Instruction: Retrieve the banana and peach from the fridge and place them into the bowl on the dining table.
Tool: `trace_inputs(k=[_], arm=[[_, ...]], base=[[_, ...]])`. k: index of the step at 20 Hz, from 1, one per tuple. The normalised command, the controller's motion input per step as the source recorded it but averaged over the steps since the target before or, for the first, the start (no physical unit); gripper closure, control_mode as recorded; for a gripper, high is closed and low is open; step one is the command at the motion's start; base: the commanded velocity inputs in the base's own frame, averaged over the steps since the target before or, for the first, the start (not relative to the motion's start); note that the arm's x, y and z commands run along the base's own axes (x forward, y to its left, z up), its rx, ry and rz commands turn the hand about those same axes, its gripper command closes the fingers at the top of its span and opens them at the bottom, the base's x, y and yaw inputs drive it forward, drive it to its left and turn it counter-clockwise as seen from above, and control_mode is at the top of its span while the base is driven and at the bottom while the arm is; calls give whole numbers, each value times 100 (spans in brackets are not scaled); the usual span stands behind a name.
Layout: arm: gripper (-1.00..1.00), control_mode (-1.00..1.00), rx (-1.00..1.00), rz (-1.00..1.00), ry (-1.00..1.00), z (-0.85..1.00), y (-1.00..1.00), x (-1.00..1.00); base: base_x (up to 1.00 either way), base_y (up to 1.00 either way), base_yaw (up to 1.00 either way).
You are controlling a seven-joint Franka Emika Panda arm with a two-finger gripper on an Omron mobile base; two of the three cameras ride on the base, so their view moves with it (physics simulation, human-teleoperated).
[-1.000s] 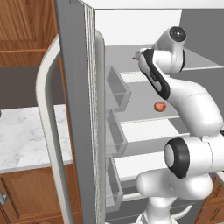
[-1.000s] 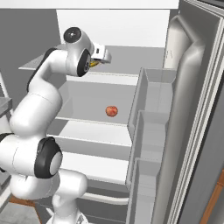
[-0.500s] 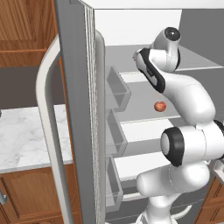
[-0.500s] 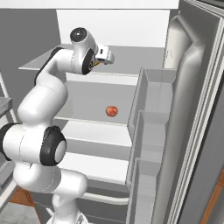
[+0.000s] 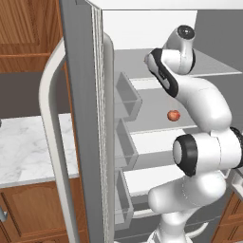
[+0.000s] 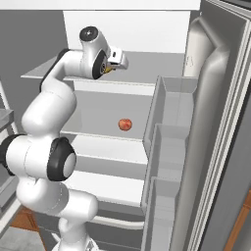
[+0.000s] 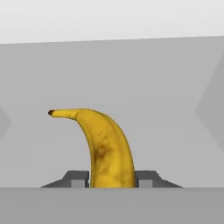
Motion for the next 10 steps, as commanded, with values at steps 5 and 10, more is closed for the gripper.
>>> trace_inputs(k=[5,10], arm=[[100,-100,0,0,-16,-17,-9,-59],[100,-100,1,0,-10,0,-33,-100]], base=[[0,0,0],[0,0,0]])
